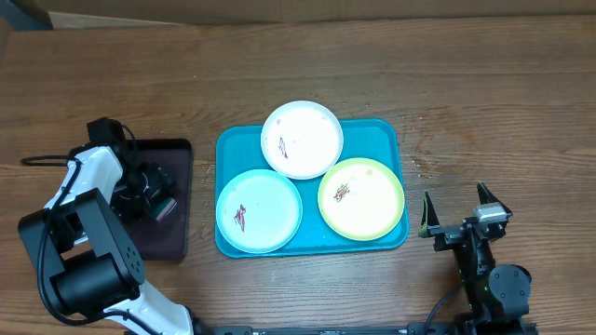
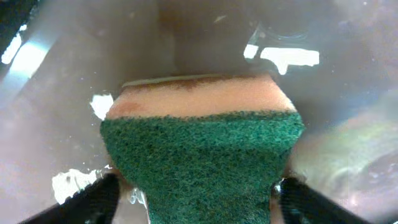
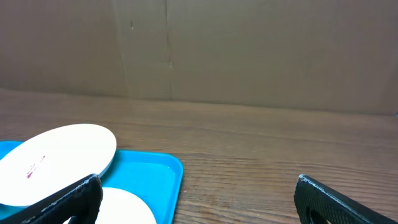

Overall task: Clean dirty plates on tray and stack at the side
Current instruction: 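Dip and wet the sponge in the black tray's water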

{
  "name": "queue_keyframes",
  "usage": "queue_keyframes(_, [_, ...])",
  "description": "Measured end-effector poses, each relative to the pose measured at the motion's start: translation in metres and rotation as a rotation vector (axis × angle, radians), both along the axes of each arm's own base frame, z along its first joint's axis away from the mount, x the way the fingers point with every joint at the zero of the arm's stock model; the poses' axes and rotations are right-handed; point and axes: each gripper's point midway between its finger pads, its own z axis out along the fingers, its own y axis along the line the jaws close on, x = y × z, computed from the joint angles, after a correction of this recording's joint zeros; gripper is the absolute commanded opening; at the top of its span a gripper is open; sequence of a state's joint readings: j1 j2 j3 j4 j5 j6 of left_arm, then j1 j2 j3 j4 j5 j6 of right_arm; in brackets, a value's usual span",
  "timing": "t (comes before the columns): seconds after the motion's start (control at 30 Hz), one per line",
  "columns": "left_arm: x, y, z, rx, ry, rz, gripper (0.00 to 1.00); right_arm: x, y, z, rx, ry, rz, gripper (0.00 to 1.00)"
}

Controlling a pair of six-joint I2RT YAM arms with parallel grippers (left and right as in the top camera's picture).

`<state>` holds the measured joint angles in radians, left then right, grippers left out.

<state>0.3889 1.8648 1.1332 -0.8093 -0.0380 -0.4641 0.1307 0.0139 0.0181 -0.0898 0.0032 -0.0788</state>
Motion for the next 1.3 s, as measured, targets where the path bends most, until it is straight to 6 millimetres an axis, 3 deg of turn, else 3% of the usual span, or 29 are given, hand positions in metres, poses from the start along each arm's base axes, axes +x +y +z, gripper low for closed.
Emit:
queue_keyframes(0.07, [0.000,0.000,0.000,-0.001,0.000,-0.003,0.22,0.000,0.000,0.000,0.000,0.000,0.000,1.00])
queue_keyframes(0.1, [0.000,0.000,0.000,0.000,0.000,-0.003,0.09,0.000,0.000,0.000,0.000,0.000,0.000,1.00])
queue_keyframes(0.13, [0.000,0.000,0.000,0.000,0.000,-0.002,0.04,0.000,0.000,0.000,0.000,0.000,0.000,1.00])
queue_keyframes(0.5, [-0.003,-0.001,0.001,-0.005,0.015,-0.003,0.04,0.000,0.000,0.000,0.000,0.000,0.000,1.00])
queue_keyframes(0.63, [-0.010,-0.003,0.013,-0.025,0.071,-0.003,0.04,0.000,0.000,0.000,0.000,0.000,0.000,1.00])
queue_keyframes(0.8, [0.014,0.006,0.050,-0.006,0.026,-0.002,0.04,0.000,0.000,0.000,0.000,0.000,0.000,1.00])
queue_keyframes(0.9, [0.029,0.013,0.059,0.017,-0.029,-0.002,0.04,0.000,0.000,0.000,0.000,0.000,0.000,1.00])
queue_keyframes(1.07, [0.036,0.015,0.040,0.036,-0.081,0.001,0.04,0.000,0.000,0.000,0.000,0.001,0.000,1.00])
queue_keyframes(1.2, [0.019,0.005,0.008,0.005,-0.062,0.008,0.05,0.000,0.000,0.000,0.000,0.000,0.000,1.00])
queue_keyframes(1.23, [0.013,0.001,0.002,-0.008,-0.046,0.008,0.09,0.000,0.000,0.000,0.000,0.000,0.000,1.00])
queue_keyframes(1.3, [0.009,-0.003,-0.001,-0.024,-0.036,0.010,0.38,0.000,0.000,0.000,0.000,0.000,0.000,1.00])
